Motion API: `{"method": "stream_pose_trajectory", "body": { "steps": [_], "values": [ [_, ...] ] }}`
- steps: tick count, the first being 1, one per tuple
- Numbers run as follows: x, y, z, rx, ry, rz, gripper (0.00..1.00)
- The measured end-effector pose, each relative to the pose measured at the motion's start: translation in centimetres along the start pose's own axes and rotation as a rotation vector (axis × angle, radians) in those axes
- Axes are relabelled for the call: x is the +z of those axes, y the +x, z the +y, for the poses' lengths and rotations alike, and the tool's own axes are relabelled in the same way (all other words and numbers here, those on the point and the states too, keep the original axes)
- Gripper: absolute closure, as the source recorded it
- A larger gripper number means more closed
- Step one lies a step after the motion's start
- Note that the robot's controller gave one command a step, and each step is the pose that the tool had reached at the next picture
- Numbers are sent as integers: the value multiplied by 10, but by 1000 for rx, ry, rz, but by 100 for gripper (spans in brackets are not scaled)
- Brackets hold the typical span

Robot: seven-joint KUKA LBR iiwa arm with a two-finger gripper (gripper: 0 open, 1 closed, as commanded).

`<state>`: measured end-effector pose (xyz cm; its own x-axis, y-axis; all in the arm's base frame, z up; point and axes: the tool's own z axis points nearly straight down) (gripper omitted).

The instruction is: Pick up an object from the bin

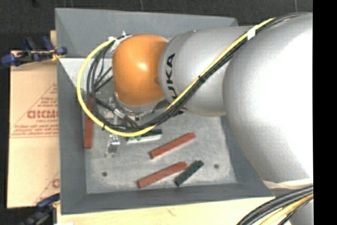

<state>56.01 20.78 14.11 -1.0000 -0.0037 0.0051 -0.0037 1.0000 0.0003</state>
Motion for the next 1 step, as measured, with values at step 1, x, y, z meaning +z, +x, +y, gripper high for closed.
{"method": "stream_pose_trajectory", "body": {
  "steps": [1],
  "values": [
    [-5,-2,-1,4,-2,-8,0]
  ]
}}
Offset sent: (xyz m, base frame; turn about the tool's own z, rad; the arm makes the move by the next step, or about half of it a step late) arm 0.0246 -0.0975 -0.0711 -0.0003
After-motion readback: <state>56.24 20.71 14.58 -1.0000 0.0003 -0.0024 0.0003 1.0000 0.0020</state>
